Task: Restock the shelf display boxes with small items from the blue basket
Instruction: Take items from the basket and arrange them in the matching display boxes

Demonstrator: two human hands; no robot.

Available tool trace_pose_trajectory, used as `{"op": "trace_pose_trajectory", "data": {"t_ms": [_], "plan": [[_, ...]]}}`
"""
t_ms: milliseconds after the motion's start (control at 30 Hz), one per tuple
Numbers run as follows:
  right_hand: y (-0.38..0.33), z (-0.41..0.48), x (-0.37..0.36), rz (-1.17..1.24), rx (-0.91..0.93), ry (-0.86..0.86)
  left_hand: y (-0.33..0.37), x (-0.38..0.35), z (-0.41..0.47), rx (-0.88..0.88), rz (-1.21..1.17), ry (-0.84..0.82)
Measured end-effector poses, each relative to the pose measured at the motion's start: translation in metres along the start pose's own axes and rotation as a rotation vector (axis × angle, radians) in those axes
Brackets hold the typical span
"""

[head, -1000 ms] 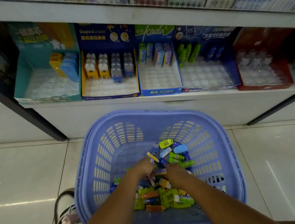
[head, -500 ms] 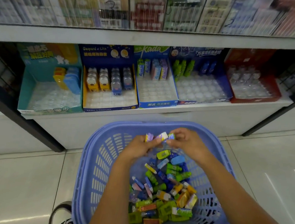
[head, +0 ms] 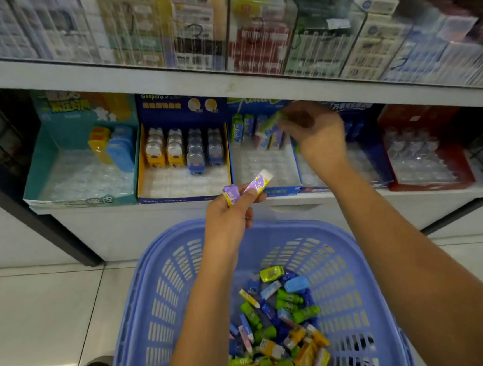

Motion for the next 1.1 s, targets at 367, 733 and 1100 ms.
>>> {"op": "trace_pose_trajectory", "data": {"t_ms": [367,733,1100], "plan": [[0.017,0.063,-0.044,-0.391,-0.022,-0.362,-0.001,0.003,0.006,0.049,-0.135,0.042],[0.021,0.057,-0.055,-0.826,0.243,-0.378,0.005,0.007,0.007,0.050,-0.200,0.035],[-0.004,-0.009,-0.031,-0.074,-0.077,-0.377,0.008,0.004,0.003,-0.078,-0.063,0.050]]}}
Point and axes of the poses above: each hand's wrist, its own z-axis towards the middle knuckle, its own x-axis out of the back of the hand, y = z × x, the point moved 2 cm from there along z, towards the middle knuckle, and after that the axes turned 2 degrees about -z, right-handed, at the moved point
